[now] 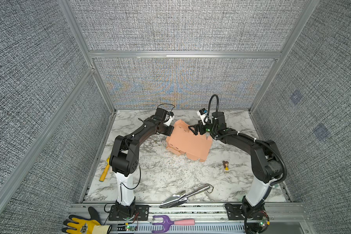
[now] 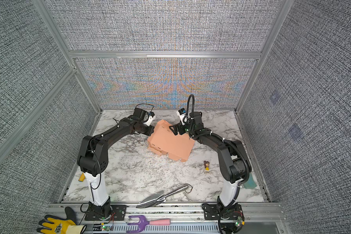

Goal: Assemble paper box
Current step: Fold the bottom flaps of the flat cardboard box at the center of the table.

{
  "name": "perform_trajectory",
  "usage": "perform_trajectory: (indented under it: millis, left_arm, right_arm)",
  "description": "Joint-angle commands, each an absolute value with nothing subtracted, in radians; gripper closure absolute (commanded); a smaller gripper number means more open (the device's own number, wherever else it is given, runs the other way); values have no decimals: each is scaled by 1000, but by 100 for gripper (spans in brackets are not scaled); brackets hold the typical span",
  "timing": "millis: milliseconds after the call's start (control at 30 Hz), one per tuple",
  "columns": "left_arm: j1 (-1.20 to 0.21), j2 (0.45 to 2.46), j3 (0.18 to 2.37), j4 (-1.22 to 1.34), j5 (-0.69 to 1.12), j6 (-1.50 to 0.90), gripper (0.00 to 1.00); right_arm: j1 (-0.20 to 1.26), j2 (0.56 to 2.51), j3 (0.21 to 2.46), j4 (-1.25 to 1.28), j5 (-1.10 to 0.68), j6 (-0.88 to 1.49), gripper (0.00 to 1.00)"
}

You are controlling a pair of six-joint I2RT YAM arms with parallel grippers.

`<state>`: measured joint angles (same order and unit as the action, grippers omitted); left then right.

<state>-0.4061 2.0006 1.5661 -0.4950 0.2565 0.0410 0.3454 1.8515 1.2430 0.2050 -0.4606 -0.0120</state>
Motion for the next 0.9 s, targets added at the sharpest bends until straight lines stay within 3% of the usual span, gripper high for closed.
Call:
perform_trajectory:
  millis: [0,400,867]
  left_arm:
    - [-405,2040,1604,-552,259,119,100]
    - [-404,2126,1746,-628,128,145,100]
    - [-448,2208,1826,-661,7,-20,100]
  right_arm:
    - [331,1890,1291,132,-529,-64,1]
    - [308,1973,1347,83,-541,-63,1]
    - [328,1966,1259,209,-399,81,2]
